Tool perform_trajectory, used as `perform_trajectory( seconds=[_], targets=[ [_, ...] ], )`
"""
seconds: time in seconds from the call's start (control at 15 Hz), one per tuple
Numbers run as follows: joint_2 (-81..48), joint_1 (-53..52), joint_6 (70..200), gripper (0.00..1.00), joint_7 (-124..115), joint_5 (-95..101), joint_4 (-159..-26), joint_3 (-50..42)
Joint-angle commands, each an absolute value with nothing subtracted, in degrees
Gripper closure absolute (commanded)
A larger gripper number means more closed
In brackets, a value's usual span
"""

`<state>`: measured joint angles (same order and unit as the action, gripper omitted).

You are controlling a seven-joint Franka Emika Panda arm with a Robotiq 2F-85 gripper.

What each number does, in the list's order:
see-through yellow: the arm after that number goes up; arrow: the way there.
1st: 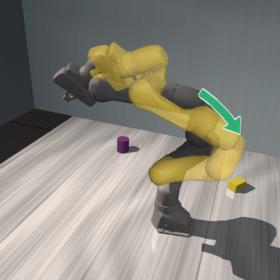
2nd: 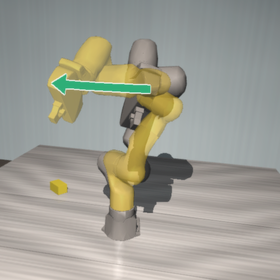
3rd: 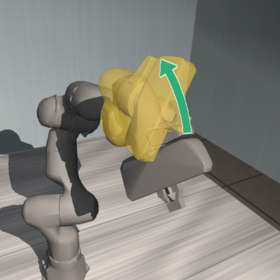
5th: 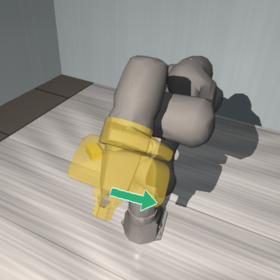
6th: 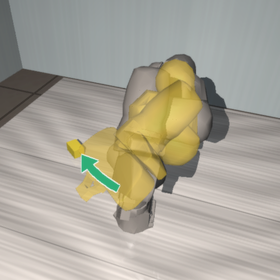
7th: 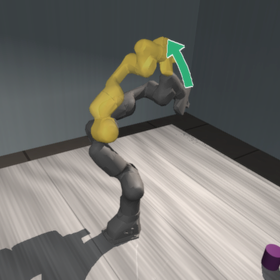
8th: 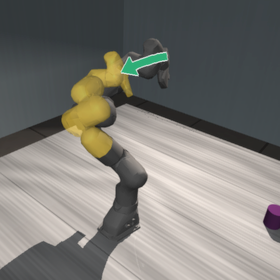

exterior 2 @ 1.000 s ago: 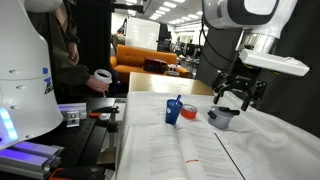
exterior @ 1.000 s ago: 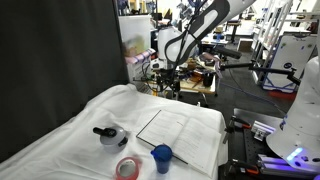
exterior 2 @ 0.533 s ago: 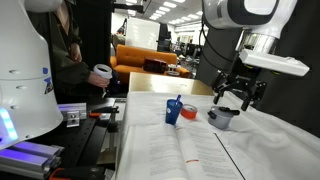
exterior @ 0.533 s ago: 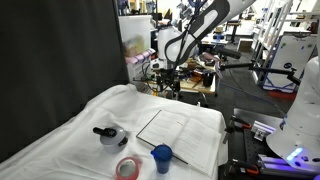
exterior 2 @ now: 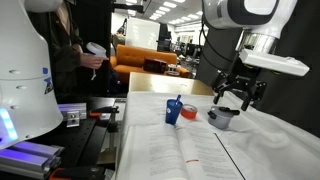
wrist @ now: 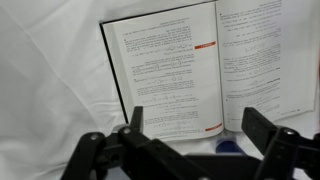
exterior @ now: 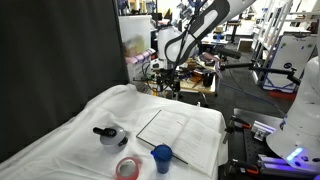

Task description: Take the marker out of the cup and put it on the book

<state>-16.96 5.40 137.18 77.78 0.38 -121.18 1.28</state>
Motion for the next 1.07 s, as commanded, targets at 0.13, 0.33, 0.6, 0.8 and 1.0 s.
perform_trajectory(
  seconds=[0.13,0.33,0.6,0.8,1.0],
  targets=[
    [-16.95,5.75,137.0,0.0,77.63,0.55,-121.08,1.65],
    [-16.95,5.75,137.0,0.0,77.63,0.55,-121.08,1.65],
    [-16.95,5.27,134.45,0.0,76.62,2.44,-120.62,1.11],
    [-16.97,5.11,132.61,0.0,76.13,4.09,-120.38,0.95],
    [-16.95,5.37,132.45,0.0,76.9,4.46,-120.5,1.19]
  ],
)
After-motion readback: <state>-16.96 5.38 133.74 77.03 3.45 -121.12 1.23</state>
